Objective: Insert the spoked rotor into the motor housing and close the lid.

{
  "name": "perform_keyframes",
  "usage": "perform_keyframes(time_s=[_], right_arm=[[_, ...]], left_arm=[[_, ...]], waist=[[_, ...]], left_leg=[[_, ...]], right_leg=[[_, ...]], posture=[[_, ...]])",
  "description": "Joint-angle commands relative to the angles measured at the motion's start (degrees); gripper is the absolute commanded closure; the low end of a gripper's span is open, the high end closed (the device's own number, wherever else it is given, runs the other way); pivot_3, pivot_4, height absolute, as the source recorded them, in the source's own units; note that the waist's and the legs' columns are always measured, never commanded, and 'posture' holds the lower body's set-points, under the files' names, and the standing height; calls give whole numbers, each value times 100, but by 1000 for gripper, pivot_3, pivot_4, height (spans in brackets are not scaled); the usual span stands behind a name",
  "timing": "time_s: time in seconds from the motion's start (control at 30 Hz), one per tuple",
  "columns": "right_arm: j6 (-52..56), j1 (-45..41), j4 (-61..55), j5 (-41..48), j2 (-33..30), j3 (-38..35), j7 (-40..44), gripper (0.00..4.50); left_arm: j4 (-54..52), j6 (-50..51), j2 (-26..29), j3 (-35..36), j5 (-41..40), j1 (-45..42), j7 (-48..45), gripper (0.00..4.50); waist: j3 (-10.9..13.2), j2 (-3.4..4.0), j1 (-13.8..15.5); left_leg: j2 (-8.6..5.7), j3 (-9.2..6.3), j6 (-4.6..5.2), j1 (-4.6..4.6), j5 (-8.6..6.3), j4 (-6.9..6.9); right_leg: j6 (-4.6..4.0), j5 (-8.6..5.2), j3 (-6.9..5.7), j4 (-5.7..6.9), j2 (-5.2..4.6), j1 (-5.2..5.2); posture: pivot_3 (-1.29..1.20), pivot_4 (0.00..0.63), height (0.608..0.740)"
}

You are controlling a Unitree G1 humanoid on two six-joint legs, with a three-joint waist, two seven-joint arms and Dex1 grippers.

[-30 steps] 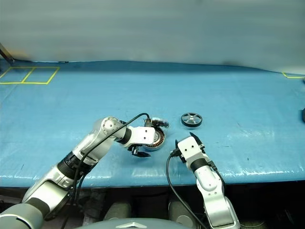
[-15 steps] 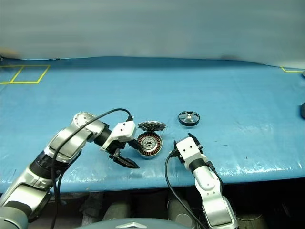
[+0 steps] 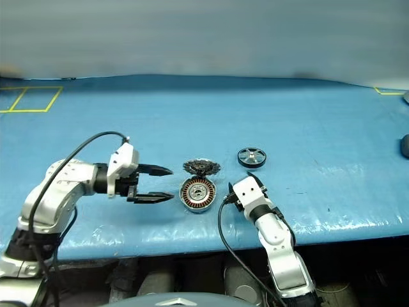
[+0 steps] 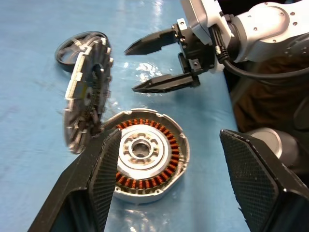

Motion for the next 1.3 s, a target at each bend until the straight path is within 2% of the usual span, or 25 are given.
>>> perform_keyframes(time_s=[0.03,0.27,0.47,0.73,0.93,1.3], right_arm=[[-197,-328,155,162,81,16,89,1277],[-300,-1322,1273,449,224,-39,319,1277],[-301,-1889,2165,800,244,-344,410,1277],[-298,-2106,2560,1086,506,-373,551,1277],[-433,-2069,2703,886,574,-140,522,1277],[-829,-2184,3417,678,662,-240,-72,1277]], left_arm=[[-137,-273,-17,228,-152,229,293,1011],[-529,-58,-579,150,-585,767,1057,1011],[-786,-106,-793,-86,-635,1107,1398,1011],[-839,-63,-781,-50,-843,1218,1659,1011],[-738,13,-739,-104,-886,1169,1772,1011],[-626,54,-715,-325,-803,953,1843,1011]], waist=[[8,-8,53],[28,-6,33],[31,-4,3],[33,-2,-38],[34,0,-38],[33,0,-62]], left_leg=[[-3,-4,-2,-4,1,3],[-7,8,-2,-5,1,24],[-7,4,-2,-5,1,20],[-7,2,-2,-4,1,18],[-8,1,-2,-4,1,19],[-7,1,-5,5,3,20]], right_leg=[[-1,-1,-3,-1,-2,0],[14,10,5,-7,-9,10],[21,16,5,-4,-6,9],[21,17,5,-3,-5,9],[21,17,4,-3,-6,9],[23,20,4,-2,-4,16]], posture=[[0,150,740],[0,150,740],[0,150,740],[0,150,740],[0,150,740],[0,150,740]])
